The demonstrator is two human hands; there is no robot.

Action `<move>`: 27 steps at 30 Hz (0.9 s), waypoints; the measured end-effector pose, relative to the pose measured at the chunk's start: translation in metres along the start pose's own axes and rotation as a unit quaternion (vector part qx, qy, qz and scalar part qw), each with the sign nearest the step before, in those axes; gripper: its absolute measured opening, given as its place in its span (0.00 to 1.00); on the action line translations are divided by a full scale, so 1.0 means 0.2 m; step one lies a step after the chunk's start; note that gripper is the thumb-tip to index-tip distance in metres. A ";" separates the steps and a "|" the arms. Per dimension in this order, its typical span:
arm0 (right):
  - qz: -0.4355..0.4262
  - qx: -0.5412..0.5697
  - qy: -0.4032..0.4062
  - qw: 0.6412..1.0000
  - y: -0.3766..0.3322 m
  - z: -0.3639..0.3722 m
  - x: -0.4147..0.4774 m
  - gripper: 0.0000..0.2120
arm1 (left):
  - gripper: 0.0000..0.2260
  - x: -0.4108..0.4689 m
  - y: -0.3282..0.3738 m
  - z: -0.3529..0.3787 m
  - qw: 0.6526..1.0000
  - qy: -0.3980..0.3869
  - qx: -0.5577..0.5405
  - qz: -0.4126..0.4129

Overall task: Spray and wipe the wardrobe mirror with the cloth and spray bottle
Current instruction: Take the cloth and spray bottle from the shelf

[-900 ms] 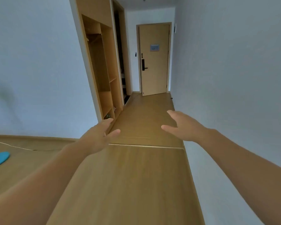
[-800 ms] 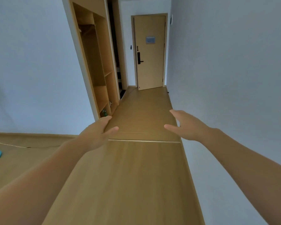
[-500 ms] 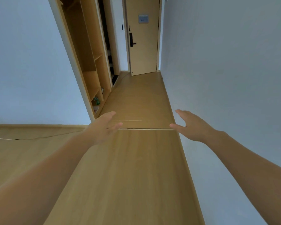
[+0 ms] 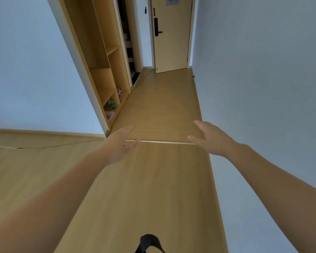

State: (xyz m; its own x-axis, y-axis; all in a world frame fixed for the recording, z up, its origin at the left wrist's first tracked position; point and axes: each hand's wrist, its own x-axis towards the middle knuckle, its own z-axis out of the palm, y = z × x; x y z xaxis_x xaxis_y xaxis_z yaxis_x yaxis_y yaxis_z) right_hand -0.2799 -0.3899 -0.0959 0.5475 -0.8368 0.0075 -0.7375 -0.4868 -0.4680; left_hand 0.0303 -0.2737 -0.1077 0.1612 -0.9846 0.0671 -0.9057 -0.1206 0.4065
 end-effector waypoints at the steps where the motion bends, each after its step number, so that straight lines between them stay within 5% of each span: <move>1: -0.006 0.006 -0.007 1.000 0.03 -0.02 0.07 0.35 | 0.33 0.05 0.00 0.02 1.000 -0.004 -0.007 -0.002; 8: -0.028 0.011 -0.039 0.999 0.23 -0.10 0.54 0.34 | 0.43 0.36 -0.03 0.16 0.998 -0.005 -0.041 -0.051; 14: -0.039 0.016 -0.057 0.998 0.30 -0.06 0.95 0.35 | 0.32 0.68 -0.19 0.22 0.998 0.008 -0.031 -0.059; 27: -0.014 -0.014 -0.074 0.997 0.27 0.03 1.92 0.35 | 0.29 1.68 -0.70 0.10 0.998 -0.020 -0.039 -0.055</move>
State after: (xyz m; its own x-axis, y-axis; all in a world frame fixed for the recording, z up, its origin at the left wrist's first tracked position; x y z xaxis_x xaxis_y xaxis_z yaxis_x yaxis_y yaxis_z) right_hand -0.1059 -0.7363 -0.1236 0.6190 -0.7774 -0.1114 -0.7309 -0.5183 -0.4440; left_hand 0.2038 -0.5892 -0.1598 0.2406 -0.9704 -0.0184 -0.8502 -0.2199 0.4783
